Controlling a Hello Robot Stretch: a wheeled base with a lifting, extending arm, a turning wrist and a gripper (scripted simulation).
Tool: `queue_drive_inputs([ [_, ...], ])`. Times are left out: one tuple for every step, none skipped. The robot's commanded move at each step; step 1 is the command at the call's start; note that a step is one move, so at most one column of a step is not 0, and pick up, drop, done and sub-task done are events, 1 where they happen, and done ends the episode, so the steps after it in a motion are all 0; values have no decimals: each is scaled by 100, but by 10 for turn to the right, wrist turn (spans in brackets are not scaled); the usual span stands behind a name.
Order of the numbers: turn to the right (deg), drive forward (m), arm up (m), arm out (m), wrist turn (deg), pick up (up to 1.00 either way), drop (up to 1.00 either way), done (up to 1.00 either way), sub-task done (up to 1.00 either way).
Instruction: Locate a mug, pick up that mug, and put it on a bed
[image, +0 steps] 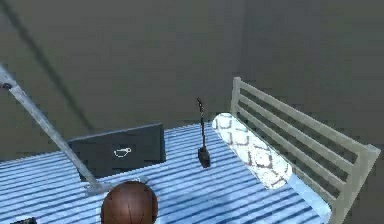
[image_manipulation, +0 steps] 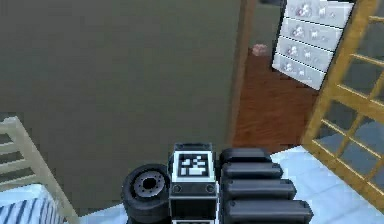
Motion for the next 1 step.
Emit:
queue_drive_inputs([
  [0,15,0,0,0,0,0,0,0],
])
